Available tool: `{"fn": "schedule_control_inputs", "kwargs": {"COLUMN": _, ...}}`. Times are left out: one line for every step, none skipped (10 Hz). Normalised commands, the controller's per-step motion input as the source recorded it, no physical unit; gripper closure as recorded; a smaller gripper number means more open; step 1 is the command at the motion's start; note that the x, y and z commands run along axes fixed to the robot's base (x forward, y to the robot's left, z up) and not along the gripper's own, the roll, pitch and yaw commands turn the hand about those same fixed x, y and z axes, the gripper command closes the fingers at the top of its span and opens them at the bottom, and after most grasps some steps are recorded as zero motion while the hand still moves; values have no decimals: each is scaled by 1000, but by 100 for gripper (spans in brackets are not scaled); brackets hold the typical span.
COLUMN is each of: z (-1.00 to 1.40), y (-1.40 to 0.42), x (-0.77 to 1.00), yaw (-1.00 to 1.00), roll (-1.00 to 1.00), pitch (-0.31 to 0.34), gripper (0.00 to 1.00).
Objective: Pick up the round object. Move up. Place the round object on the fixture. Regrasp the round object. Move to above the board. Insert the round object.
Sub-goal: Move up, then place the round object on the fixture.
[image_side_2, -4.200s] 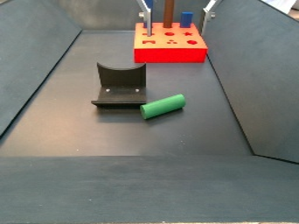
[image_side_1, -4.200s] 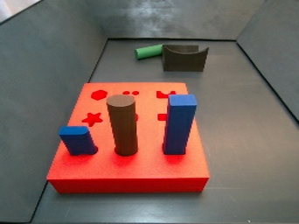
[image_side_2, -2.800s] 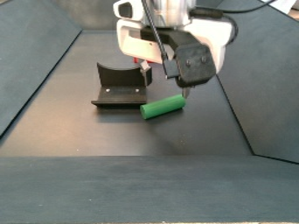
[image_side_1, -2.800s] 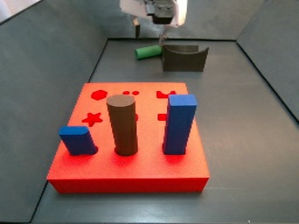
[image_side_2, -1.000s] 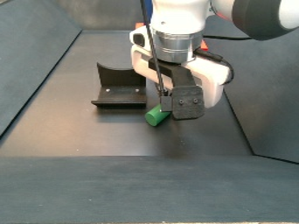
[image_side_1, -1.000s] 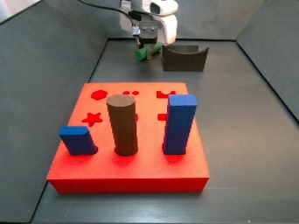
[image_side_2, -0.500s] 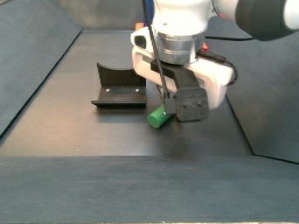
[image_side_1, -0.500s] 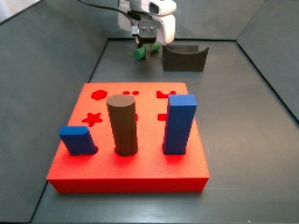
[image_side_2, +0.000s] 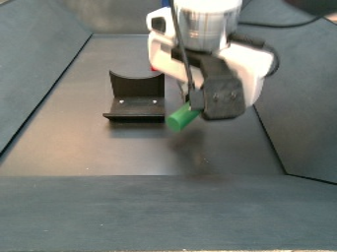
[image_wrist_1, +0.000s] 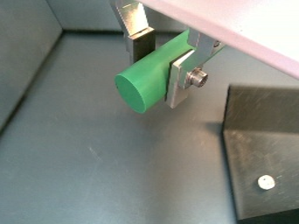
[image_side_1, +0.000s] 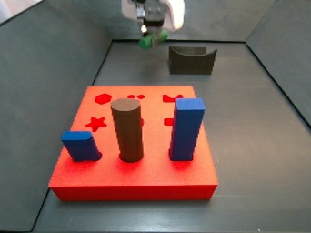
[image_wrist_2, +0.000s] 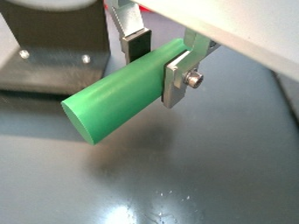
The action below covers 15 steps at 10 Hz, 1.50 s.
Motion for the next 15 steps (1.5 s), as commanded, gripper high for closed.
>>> {"fn": "schedule_control_inputs", "kwargs": {"z": 169, "y": 0, "x": -22, "yaw": -14, "roll": 46, "pitch": 60, "gripper": 100}}
{"fn": "schedule_control_inputs", "kwargs": {"z": 1000, "y": 0, "x": 0, "yaw": 0, "roll": 0, "pitch": 0, "gripper": 100}}
{"fn": "schedule_control_inputs", "kwargs": {"z": 1000, "y": -1, "x": -4, "yaw": 0, "roll": 0, "pitch": 16, "gripper": 100}}
{"fn": "schedule_control_inputs", "kwargs": {"z": 1000, "y": 0, "x": -12, "yaw": 0, "roll": 3, "pitch": 27, "gripper": 100}}
{"fn": "schedule_control_inputs", "kwargs": {"z": 1000, "y": 1, "x": -17, "yaw": -3, "roll": 21, "pitch": 33, "gripper": 100}}
{"fn": "schedule_control_inputs", "kwargs": {"z": 1000, "y": 2, "x": -21, "yaw": -7, "roll": 36, "pitch": 38, "gripper": 100}}
{"fn": "schedule_control_inputs", "kwargs": {"z": 1000, "y": 3, "x": -23, "yaw": -9, "roll": 54, "pitch": 51, "gripper": 100}}
{"fn": "schedule_control_inputs", "kwargs": {"z": 1000, "y": 2, "x": -26, "yaw": -8, "roll": 62, "pitch": 57, "gripper": 100}}
{"fn": "schedule_control_inputs", "kwargs": {"z": 1000, "y": 3, "x": -28, "yaw": -4, "roll": 83, "pitch": 69, "gripper": 100}}
{"fn": "schedule_control_inputs", "kwargs": {"z": 862, "y": 1, "x": -24, "yaw": 2, "roll": 91, "pitch": 77, "gripper": 100}}
{"fn": "schedule_control_inputs", "kwargs": {"z": 706, "y": -1, "x": -17, "yaw": 8, "roll": 100, "pitch": 85, "gripper": 100}}
{"fn": "schedule_control_inputs", "kwargs": {"z": 606, "y": -2, "x": -12, "yaw": 13, "roll": 102, "pitch": 90, "gripper": 100}}
{"fn": "schedule_control_inputs", "kwargs": {"z": 400, "y": -3, "x": -2, "yaw": 17, "roll": 93, "pitch": 100, "gripper": 100}}
{"fn": "schedule_control_inputs", "kwargs": {"z": 243, "y": 1, "x": 7, "yaw": 14, "roll": 76, "pitch": 105, "gripper": 100}}
{"fn": "schedule_control_inputs", "kwargs": {"z": 415, "y": -1000, "x": 851, "yaw": 1000, "roll": 38, "pitch": 72, "gripper": 100}}
